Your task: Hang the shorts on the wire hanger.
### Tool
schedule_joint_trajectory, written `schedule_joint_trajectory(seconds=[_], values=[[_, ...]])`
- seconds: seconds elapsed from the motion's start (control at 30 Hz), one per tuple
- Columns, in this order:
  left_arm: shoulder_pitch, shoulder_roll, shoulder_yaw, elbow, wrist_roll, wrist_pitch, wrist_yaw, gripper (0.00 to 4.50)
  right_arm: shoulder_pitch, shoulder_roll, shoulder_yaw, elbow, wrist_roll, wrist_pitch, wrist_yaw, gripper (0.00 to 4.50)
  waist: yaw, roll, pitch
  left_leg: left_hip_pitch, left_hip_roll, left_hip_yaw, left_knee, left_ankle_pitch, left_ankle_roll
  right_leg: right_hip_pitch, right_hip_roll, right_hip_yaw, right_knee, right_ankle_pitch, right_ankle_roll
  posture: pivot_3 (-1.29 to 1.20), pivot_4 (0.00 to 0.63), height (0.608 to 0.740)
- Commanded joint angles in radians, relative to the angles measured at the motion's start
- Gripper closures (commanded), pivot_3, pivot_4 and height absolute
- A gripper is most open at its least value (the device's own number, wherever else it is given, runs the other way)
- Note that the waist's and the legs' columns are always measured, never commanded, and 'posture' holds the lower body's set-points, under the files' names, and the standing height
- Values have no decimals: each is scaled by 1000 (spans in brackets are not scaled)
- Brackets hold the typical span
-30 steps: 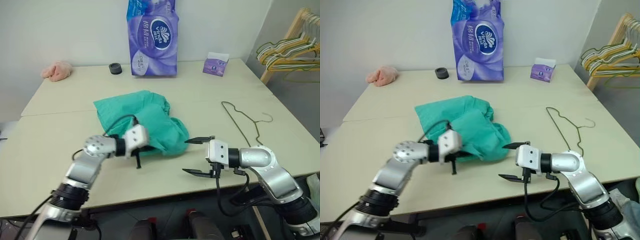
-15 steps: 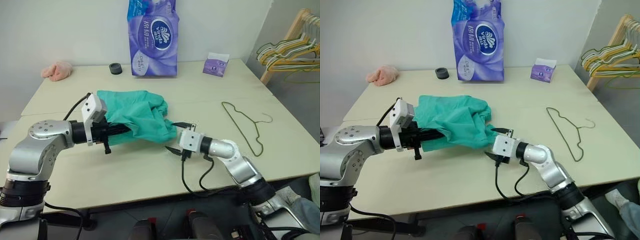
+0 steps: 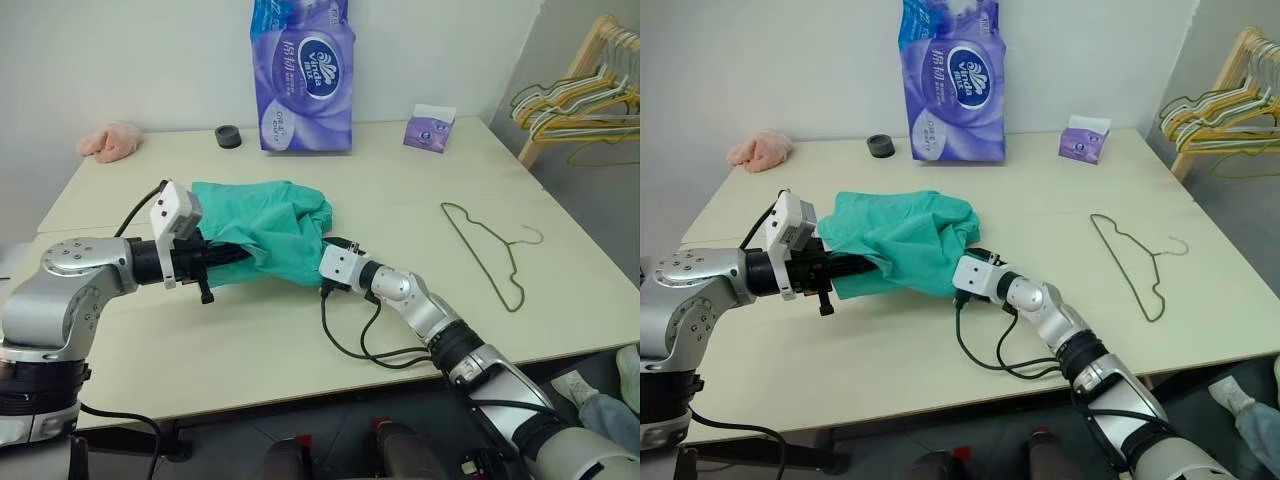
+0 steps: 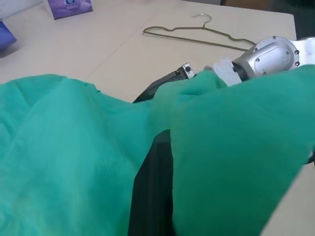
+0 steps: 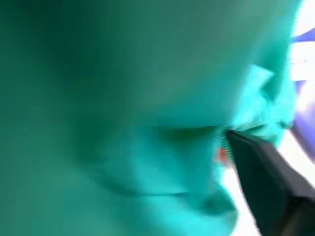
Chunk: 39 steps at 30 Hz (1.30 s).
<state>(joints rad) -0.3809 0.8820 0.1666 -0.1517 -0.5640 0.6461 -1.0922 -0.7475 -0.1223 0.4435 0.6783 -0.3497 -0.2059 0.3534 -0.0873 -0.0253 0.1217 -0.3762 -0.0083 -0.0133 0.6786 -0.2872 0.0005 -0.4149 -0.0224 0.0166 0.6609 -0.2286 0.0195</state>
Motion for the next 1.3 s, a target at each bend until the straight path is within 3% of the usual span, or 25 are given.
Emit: schedule_joint_trajectory(seconds=[0.03,0.23,0.47,0.63,0.77,0.83,1.0,1.17,1.23,1.3], values=[[4,22,47,-26,-14,-9,4,4500,-39,-8,-47,29,5,-71,-61,2305,0,-1,0,0,0,0,0,0,0,0,0,0,0,0,0,-75,60,740],[-6,-6,29,23,19,-56,36,4500,-100,-82,-109,61,5,-168,-148,4471,-3,-1,0,-4,0,1,0,0,-1,-5,0,1,2,0,0,-93,60,740],[-233,-263,-61,313,202,-359,231,4500,-181,-275,-167,19,5,-305,-113,4471,7,-3,-2,-6,-1,0,1,1,-2,-5,-1,-1,2,1,0,-113,64,740],[-368,-333,-152,497,301,-545,172,4500,-211,-503,-197,-92,85,-369,129,4471,-4,-3,-2,-8,-2,2,1,1,-1,-6,-2,1,1,1,0,-147,78,740],[-353,-253,-210,501,303,-545,-17,4500,-111,-676,-181,-323,270,-296,493,4471,-39,-2,-2,-7,1,2,-1,0,0,-6,0,2,0,0,0,-174,91,740],[-316,-169,-234,422,260,-449,-148,4500,-4,-774,-173,-530,438,-134,693,4471,-53,-2,-1,-7,2,1,-1,-1,1,-6,1,0,0,0,0,-184,94,740],[-254,24,-253,258,174,-254,-347,4500,153,-921,-200,-909,708,252,909,4471,-77,3,2,-6,3,0,-1,-2,4,-6,2,0,2,-3,-1,-178,95,740],[-256,89,-256,235,133,-163,-405,4500,117,-947,-191,-965,832,503,1022,4471,-62,3,2,-3,2,-1,0,-2,4,-4,2,-2,2,-6,1,-156,88,740],[-272,81,-276,257,154,-166,-403,4500,72,-932,-175,-925,848,580,1067,4471,-51,3,2,-4,1,0,1,-2,4,-4,2,-1,3,-5,1,-149,86,740],[-331,9,-298,344,194,-193,-343,4500,-5,-883,-140,-815,832,654,1103,4471,-45,3,2,-4,1,0,2,-2,4,-5,2,-1,2,-5,0,-138,81,740]])
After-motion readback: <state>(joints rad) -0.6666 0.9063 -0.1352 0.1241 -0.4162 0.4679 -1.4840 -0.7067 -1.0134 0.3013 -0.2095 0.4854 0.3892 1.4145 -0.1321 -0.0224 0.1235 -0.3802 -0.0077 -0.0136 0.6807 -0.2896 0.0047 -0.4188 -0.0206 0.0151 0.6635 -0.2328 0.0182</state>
